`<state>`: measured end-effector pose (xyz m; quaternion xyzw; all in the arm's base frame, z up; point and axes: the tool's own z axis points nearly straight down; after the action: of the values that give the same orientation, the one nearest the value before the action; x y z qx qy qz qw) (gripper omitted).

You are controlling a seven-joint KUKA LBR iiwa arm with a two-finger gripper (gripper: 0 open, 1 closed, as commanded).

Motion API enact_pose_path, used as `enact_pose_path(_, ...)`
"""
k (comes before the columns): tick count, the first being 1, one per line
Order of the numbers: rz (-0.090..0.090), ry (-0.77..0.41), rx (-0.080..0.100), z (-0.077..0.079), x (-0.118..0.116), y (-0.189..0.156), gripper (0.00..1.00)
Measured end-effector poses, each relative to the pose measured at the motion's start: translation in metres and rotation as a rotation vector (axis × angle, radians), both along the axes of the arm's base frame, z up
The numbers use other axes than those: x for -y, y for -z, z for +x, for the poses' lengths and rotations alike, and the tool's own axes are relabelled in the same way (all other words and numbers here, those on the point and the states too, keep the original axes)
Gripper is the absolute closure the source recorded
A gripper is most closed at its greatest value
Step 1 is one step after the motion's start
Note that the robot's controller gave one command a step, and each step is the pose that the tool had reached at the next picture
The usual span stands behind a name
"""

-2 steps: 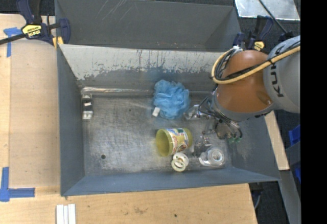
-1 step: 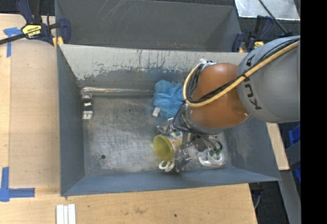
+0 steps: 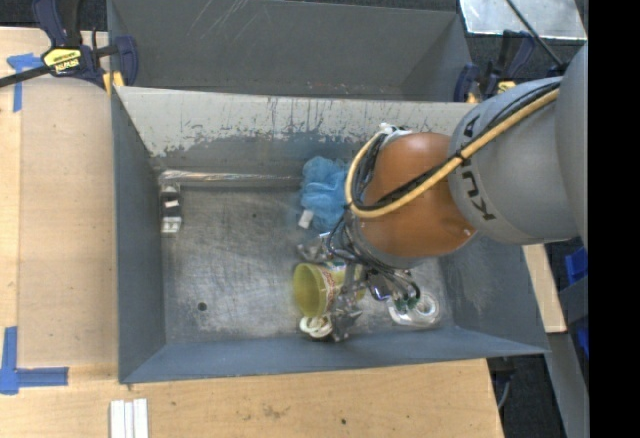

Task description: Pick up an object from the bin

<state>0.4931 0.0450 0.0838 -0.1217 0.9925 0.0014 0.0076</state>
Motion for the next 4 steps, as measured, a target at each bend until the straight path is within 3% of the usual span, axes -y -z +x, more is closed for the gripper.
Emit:
enact_pose_path(1,-0.002,-0.087,-0.004,0.038,0.073,0.006,1.00)
enact_pose_path(3,-0.001,-0.088,-0.005,0.037,0.073,0.003,1.00)
enact_pose_path(4,-0.003,-0.087,-0.016,0.034,0.074,-0.014,1.00)
